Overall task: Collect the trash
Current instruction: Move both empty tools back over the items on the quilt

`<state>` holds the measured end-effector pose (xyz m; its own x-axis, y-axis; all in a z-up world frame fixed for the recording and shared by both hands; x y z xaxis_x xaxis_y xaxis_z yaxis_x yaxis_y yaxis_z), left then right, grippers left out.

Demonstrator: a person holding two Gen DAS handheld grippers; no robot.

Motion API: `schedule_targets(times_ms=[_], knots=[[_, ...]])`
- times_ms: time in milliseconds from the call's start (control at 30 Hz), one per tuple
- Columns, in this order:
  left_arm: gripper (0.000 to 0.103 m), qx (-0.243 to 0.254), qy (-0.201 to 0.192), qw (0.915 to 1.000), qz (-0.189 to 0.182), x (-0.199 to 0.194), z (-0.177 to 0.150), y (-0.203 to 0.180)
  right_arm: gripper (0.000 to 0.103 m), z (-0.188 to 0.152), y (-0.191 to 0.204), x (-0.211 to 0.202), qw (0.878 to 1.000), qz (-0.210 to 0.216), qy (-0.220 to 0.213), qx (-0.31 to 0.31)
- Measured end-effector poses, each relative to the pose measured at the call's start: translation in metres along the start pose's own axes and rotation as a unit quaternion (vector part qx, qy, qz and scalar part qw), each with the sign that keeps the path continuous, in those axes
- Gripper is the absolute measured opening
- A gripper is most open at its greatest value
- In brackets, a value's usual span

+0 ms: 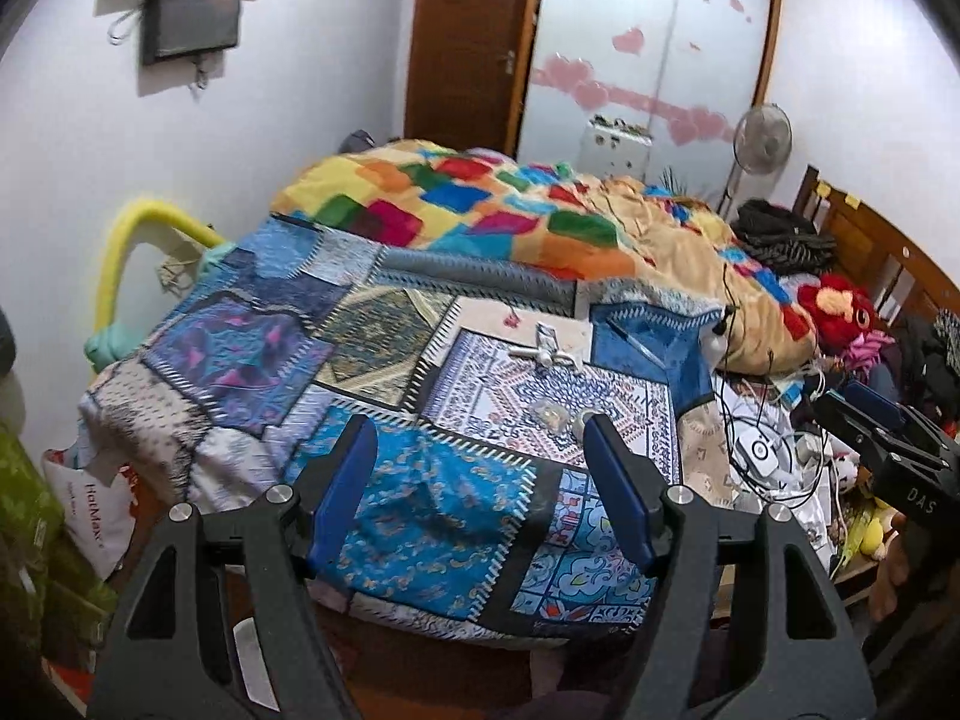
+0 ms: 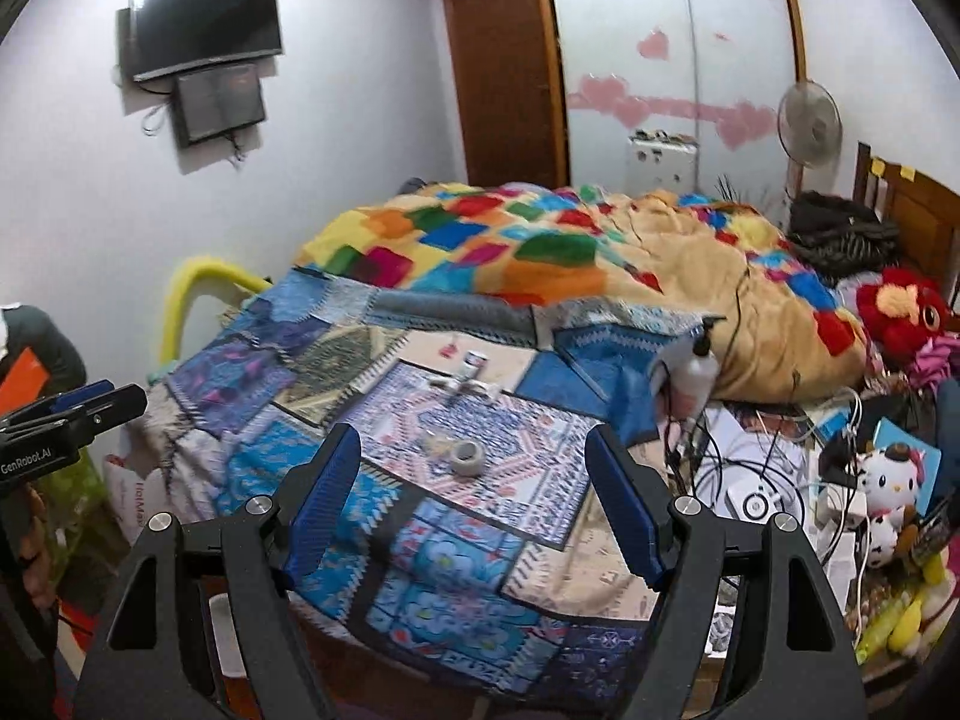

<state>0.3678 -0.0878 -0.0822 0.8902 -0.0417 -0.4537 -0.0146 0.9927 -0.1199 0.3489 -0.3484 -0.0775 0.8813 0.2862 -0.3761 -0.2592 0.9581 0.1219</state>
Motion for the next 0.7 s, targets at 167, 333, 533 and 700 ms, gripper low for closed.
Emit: schedule_targets(times_ms=[167,333,533,700], knots=[[0.070,0.004,0.030,0.9995,-0.013,0.047,-0.010,-0.010,0.074,-0.017,-0.015,0.036,0.999,-0.012,0.041,0.015],[0.070,0.011,0.062,0.9978,-0.022,0.098,-0.024,-0.016,0.074,-0.038,-0.020,0.076,0.996,-0.004,0.087,0.026],[0.070,0.012,0.097,0.9948,-0.028,0.153,-0.041,-0.015,0.074,-0.064,-0.016,0.128,0.990,0.013,0.138,0.031],[0.070,0.013,0.124,0.9919,-0.028,0.190,-0.056,-0.011,0.074,-0.085,-0.009,0.172,0.984,0.024,0.176,0.023]])
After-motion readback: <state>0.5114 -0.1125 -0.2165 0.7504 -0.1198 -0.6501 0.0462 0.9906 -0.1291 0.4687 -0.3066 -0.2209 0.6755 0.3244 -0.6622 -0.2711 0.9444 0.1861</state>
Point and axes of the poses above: each gripper's, at about its wrist camera, not at the fingertips, and x roughly the way its jaws point, y to its left, z to its top, the point moved 2 cm from there along x, roughly the way its jaws point, and after that the axes turned 14 degrees about -y, right-handed, at the moved point
